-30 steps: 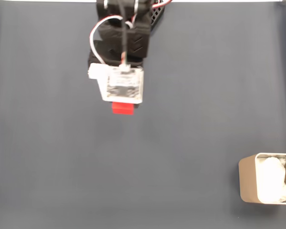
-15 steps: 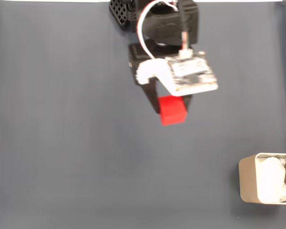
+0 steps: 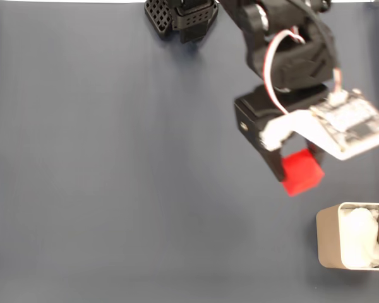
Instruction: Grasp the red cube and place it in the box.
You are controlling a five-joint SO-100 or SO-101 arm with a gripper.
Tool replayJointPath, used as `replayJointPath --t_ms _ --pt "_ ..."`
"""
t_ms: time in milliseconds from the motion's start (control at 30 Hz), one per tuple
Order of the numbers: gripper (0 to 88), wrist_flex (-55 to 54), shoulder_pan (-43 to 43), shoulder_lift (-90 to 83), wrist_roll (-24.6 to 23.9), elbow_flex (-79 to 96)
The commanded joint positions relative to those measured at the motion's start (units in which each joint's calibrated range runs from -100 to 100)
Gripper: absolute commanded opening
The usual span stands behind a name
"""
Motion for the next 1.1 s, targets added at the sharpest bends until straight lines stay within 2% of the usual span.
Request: replayJointPath --t_ms 0,400,1067 --pt "0.0 -0.3 -1.8 4.1 -0.4 -9.4" --pt "0.0 -1.4 -4.9 21.4 -0.1 -29.5" --pt "0.0 -3.0 -8.5 36.5 0.0 -46.6"
